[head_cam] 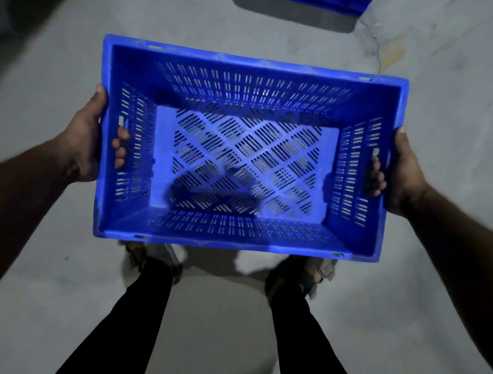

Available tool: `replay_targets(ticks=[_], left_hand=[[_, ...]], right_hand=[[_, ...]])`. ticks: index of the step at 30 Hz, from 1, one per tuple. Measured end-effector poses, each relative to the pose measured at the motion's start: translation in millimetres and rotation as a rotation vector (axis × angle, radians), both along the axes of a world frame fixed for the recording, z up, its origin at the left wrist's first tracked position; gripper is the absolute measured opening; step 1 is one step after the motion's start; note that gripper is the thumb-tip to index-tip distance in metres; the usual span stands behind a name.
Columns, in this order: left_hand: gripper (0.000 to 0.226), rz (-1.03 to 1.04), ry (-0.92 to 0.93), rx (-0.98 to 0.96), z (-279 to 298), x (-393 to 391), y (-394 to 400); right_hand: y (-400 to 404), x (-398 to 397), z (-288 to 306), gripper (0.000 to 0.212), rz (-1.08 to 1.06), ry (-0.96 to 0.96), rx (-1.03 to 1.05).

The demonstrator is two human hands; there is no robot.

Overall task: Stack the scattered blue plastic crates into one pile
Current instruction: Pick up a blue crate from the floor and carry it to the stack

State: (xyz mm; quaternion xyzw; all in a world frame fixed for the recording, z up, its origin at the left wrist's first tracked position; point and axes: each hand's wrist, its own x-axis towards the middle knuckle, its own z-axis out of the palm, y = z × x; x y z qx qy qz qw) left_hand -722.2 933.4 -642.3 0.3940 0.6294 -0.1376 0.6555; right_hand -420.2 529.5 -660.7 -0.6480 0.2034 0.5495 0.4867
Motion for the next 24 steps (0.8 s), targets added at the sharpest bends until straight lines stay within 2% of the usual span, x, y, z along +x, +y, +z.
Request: replay_targets(ticks=[5,11,17,24], left_hand=[[0.077,0.019,-0.127,-0.087,89.4,-5.7,-7.1],[0.075,0.028,-0.065,-0.037,224.7,27.6,-31.2],[0.068,-0.121,-0.099,0.115,367.0,108.4,-77.3],[0.071,-0.371,-0.162,0.122,495.9,217.0,-147.2]], right_hand=[[6.0,-3.3,96.2,0.071,-0.031,-0.025,-0.033],[-14.0,1.5,245.6,0.072,-0.11,-0.159,-0.168],[-96.2,6.6,387.5,0.07,-0.27,-0.192,-0.202],[-207.1,16.1,517.9,0.068,-0.494,-0.236,-0.161]])
